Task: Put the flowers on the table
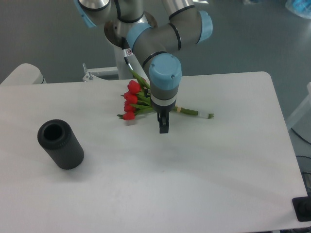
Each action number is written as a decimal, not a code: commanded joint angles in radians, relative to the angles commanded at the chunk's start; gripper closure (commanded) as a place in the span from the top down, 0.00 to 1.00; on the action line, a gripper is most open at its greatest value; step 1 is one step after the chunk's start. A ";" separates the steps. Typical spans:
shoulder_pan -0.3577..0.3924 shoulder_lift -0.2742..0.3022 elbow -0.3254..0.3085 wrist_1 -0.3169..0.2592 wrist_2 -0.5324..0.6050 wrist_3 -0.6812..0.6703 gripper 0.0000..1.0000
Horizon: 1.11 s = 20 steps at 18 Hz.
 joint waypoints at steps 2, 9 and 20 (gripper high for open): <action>0.002 -0.029 0.054 -0.009 0.002 -0.003 1.00; 0.020 -0.129 0.202 -0.014 -0.008 -0.115 1.00; 0.018 -0.253 0.330 -0.015 -0.011 -0.296 1.00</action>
